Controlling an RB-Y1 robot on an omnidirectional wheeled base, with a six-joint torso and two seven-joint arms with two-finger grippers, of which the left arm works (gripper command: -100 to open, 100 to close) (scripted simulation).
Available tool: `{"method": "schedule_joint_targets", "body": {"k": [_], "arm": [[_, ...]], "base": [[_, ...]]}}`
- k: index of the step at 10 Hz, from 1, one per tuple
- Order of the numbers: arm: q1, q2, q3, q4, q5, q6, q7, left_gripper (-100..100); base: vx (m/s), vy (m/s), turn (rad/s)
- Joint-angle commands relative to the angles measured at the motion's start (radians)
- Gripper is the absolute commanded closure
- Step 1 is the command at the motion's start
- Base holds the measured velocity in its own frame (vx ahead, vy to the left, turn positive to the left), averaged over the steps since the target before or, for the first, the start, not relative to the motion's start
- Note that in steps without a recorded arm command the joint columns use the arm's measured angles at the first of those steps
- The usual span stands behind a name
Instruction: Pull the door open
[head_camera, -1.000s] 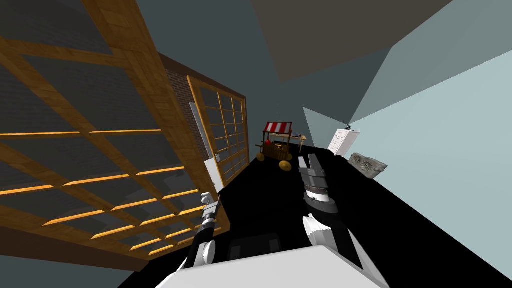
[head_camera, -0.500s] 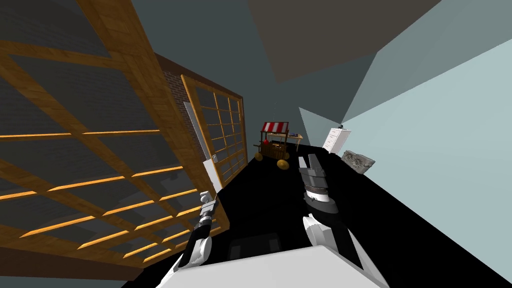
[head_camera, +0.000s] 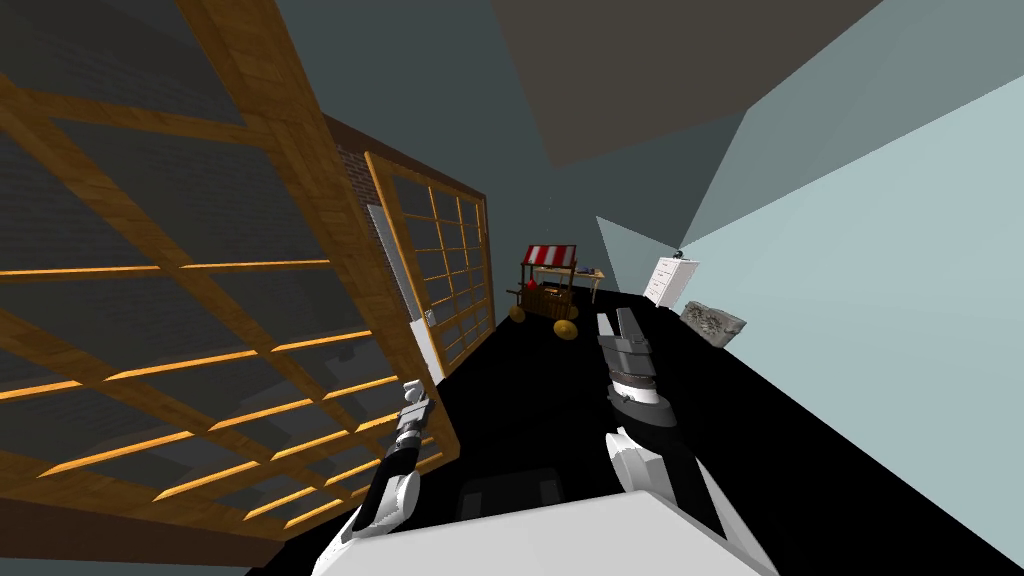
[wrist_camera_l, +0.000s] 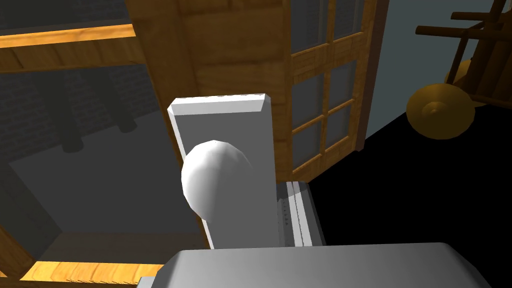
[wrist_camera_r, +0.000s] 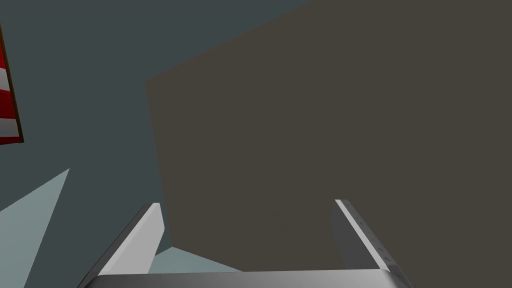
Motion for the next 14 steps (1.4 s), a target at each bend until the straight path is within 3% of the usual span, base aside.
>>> {"method": "schedule_joint_targets", "body": {"k": [1, 5, 6, 11, 12, 14], "arm": [[0.000, 0.003, 0.003, 0.002, 0.001, -0.005, 0.001, 100], [0.000, 0.003, 0.003, 0.002, 0.001, -0.005, 0.001, 100], [0.011, 0.002, -0.011, -0.002, -0.007, -0.029, 0.009, -100], [0.051, 0.003, -0.057, -0.013, -0.035, -0.117, 0.036, -100], [0.048, 0.003, -0.052, -0.014, -0.032, -0.106, 0.032, -100], [0.023, 0.009, -0.014, 0.042, -0.021, -0.127, 0.042, -100]], "base": [[-0.002, 0.005, 0.039], [-0.003, 0.001, -0.007], [-0.120, 0.024, -0.027], [-0.212, 0.041, -0.016], [-0.081, 0.017, -0.005], [0.017, 0.026, -0.307]]}}
